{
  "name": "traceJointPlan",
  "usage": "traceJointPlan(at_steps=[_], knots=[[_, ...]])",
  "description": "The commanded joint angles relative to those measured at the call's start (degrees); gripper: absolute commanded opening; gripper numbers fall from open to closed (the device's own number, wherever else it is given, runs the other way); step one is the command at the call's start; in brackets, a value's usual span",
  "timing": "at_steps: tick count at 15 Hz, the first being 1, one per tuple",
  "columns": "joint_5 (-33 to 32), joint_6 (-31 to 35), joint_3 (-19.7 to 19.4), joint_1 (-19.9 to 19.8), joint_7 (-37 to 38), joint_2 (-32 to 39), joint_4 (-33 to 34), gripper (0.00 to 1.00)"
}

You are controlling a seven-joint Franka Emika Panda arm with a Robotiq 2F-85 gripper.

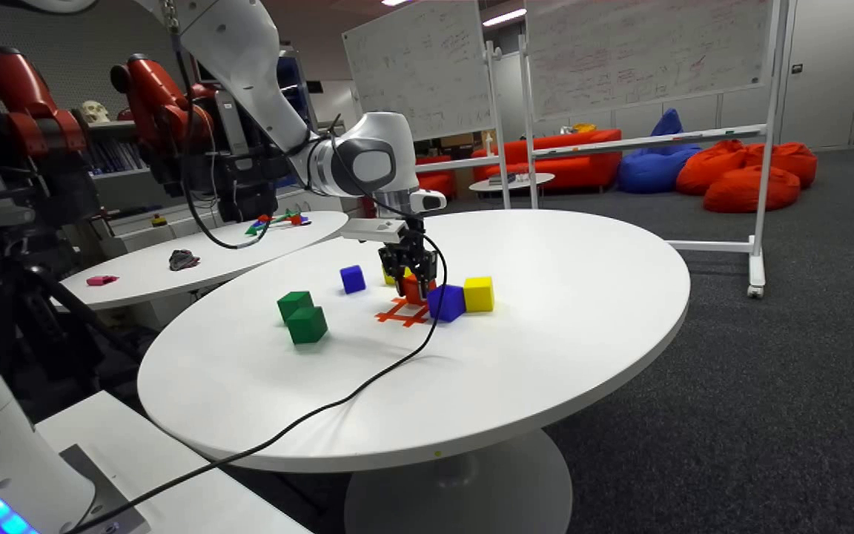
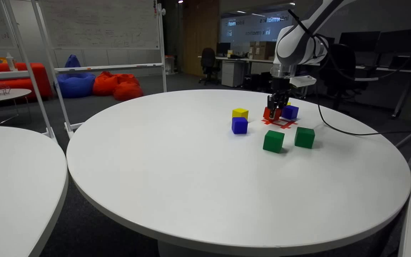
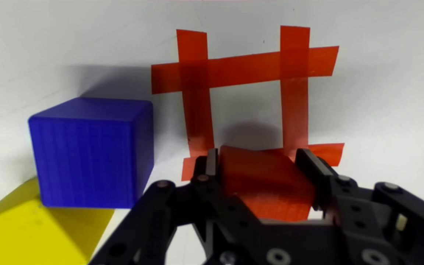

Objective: Pick up the red object and put it at the center of the table

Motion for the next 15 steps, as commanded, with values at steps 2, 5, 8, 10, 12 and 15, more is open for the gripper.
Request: traceJointPlan(at_steps=[2, 5, 8, 10, 12, 15], knots=[[0.1, -0.2, -0.2, 0.2, 0.0, 0.0, 0.1, 0.32], [0.7, 0.3, 0.1, -0.5, -0.8, -0.1, -0.5, 0.32], [0.9, 1.2, 0.1, -1.0, -1.3, -0.2, -1.7, 0.32], [1.0, 1.9, 0.1, -1.4, -1.7, -0.3, -2.7, 0.32], [1.1, 2.7, 0.0, -1.8, -1.9, -0.4, -3.8, 0.32], [1.4, 4.4, 0.1, -2.8, -2.7, -0.5, -5.8, 0.32]])
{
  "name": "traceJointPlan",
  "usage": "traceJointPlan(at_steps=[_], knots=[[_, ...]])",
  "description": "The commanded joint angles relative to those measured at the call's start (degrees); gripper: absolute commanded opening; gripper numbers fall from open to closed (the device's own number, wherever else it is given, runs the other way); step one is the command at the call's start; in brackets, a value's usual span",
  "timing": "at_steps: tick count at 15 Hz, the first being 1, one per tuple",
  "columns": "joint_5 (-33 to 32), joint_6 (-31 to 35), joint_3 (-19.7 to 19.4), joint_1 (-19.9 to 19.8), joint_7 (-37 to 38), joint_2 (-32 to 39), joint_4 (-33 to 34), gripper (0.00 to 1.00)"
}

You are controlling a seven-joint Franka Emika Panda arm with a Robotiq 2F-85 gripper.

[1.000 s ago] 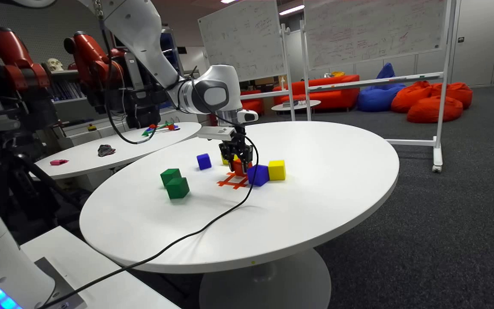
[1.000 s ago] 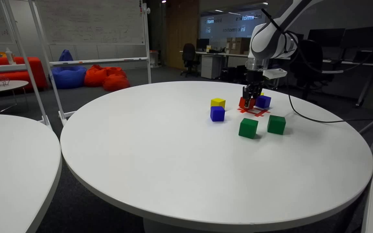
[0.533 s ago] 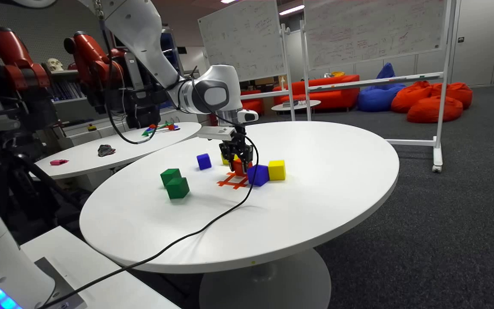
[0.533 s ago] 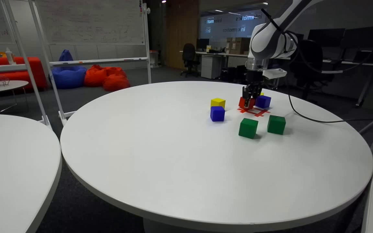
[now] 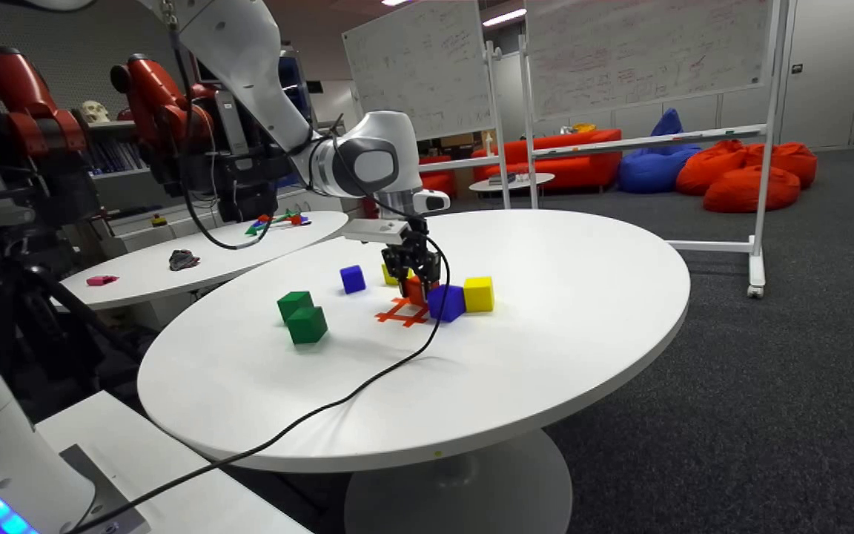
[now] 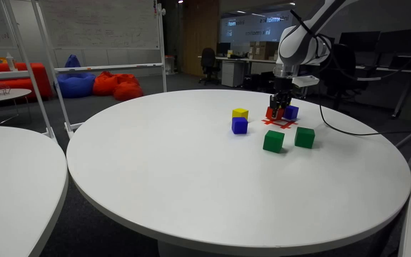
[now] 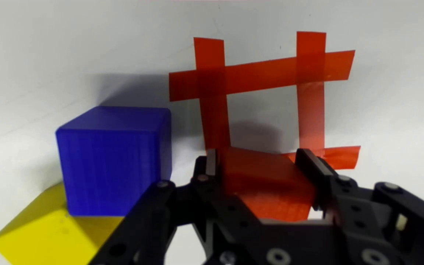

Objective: Pick up the red object and put it at the center of the table

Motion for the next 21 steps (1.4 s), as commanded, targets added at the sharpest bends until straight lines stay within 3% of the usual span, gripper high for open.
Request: traceJointPlan(at_steps=[1, 8, 21], knots=[[1.5, 4.5, 0.3, -2.0, -2.9, -0.1, -5.6, 0.32], [2.4, 9.3, 1.1, -3.4, -5.2, -0.5, -9.3, 0.32], [1.8, 11.2, 2.1, -3.1, -6.7, -0.6, -11.7, 0.32]])
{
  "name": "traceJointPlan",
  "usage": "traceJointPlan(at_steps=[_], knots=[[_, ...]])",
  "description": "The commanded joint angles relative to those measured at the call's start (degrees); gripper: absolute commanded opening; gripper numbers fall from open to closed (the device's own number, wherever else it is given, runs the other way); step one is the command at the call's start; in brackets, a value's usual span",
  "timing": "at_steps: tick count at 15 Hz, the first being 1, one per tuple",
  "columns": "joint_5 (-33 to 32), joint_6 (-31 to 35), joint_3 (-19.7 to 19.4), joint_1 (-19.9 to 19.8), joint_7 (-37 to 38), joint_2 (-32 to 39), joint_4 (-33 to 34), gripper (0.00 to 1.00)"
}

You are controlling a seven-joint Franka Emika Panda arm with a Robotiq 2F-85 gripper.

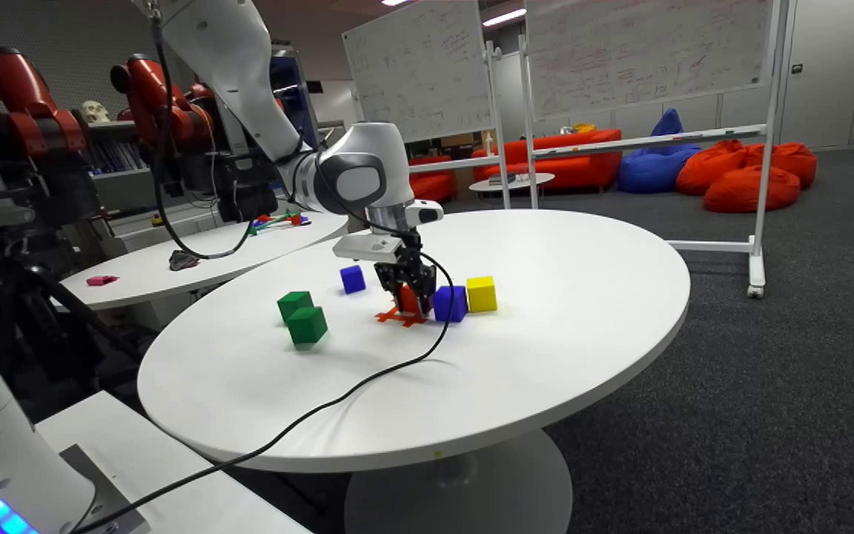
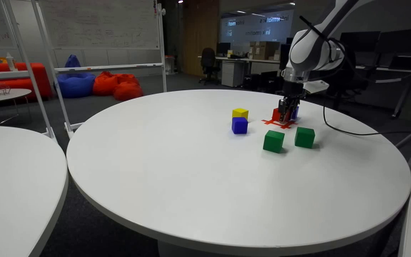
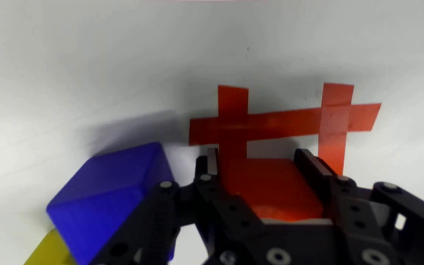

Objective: Pick up the red object and put it at the center of the table

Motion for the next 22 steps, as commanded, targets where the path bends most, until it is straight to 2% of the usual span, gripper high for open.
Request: traceJointPlan(at_steps=[1, 3, 4, 5, 7, 8, 9, 11, 12, 22], knots=[[0.9, 3.2, 1.4, -1.0, -1.9, 1.7, -4.0, 0.32], [0.4, 4.1, 1.1, -0.7, -1.9, 1.7, -4.6, 0.32], [0.8, 4.6, 1.6, -1.0, -2.2, 1.7, -4.8, 0.61], [0.5, 4.8, 1.6, -1.0, -2.6, 1.7, -5.0, 0.84], [0.3, 4.9, 1.4, -0.9, -2.2, 1.9, -5.2, 0.88], [-0.2, 2.2, 0.5, -0.1, -0.6, 0.2, -2.7, 0.96], [-0.2, 2.3, 0.6, -0.1, -0.6, 0.5, -2.9, 0.78], [-0.2, 2.3, 0.6, 0.0, -0.6, 0.3, -2.5, 0.93], [-0.2, 2.3, 0.6, 0.0, -0.6, 0.2, -2.4, 0.96], [-0.2, 2.2, 0.5, 0.0, -0.6, 0.1, -2.4, 0.96]])
